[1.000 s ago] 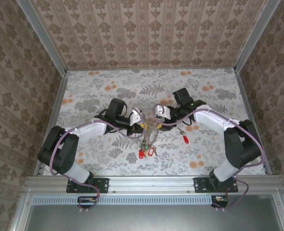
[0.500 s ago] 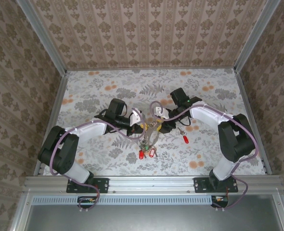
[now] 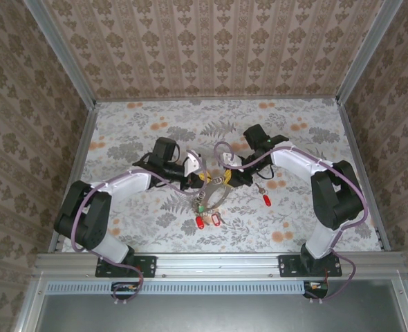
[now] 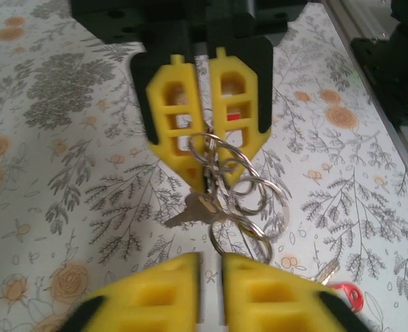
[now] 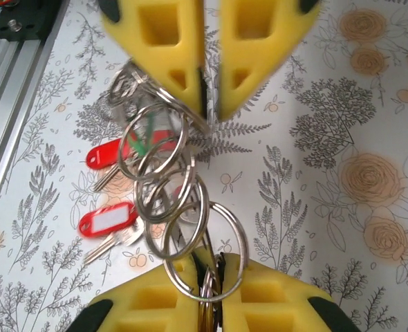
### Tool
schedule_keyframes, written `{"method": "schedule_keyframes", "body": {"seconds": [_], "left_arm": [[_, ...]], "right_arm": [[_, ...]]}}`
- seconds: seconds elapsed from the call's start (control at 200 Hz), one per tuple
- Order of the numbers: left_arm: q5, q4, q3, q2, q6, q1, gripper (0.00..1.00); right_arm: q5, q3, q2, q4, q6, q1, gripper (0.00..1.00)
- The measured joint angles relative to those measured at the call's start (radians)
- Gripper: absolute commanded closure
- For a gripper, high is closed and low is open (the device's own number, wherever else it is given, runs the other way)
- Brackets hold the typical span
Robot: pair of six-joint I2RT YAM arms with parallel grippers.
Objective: Put the keys on the keyring
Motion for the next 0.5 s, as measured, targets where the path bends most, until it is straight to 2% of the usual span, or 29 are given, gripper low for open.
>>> {"method": "schedule_keyframes", "body": {"seconds": [0.025,0.06,0.075,0.175,0.205,0.36,0.5], "left_arm": [[0.002,-0.003,0.001,-0.004,-0.01,0.006,0.58],[0.004,-0.009,0.001,-0.016,-0.018,0.016,0.35],[0.005,-0.01,0.001,-0.023,-0.014,0.021,0.28],[0.018,-0.043,0.002,-0.086,-0.03,0.061,0.15],[0.025,-0.061,0.003,-0.11,-0.029,0.082,0.01],[0.062,-0.182,0.048,-0.196,-0.025,0.158,0.0],[0.038,-0.233,0.096,-0.205,-0.047,0.089,0.0]], "right_arm": [[-0.002,0.001,0.0,0.0,0.0,-0.001,0.93],[-0.002,0.001,0.0,0.0,0.0,-0.003,0.96],[-0.002,0.001,0.0,0.0,0.0,-0.004,0.96],[-0.001,0.001,-0.011,0.001,0.0,-0.006,0.98],[0.002,0.001,-0.018,0.002,0.001,-0.008,0.98],[0.027,0.001,-0.068,0.016,0.022,-0.008,1.0],[0.125,-0.011,-0.139,0.066,0.043,0.014,0.99]]}}
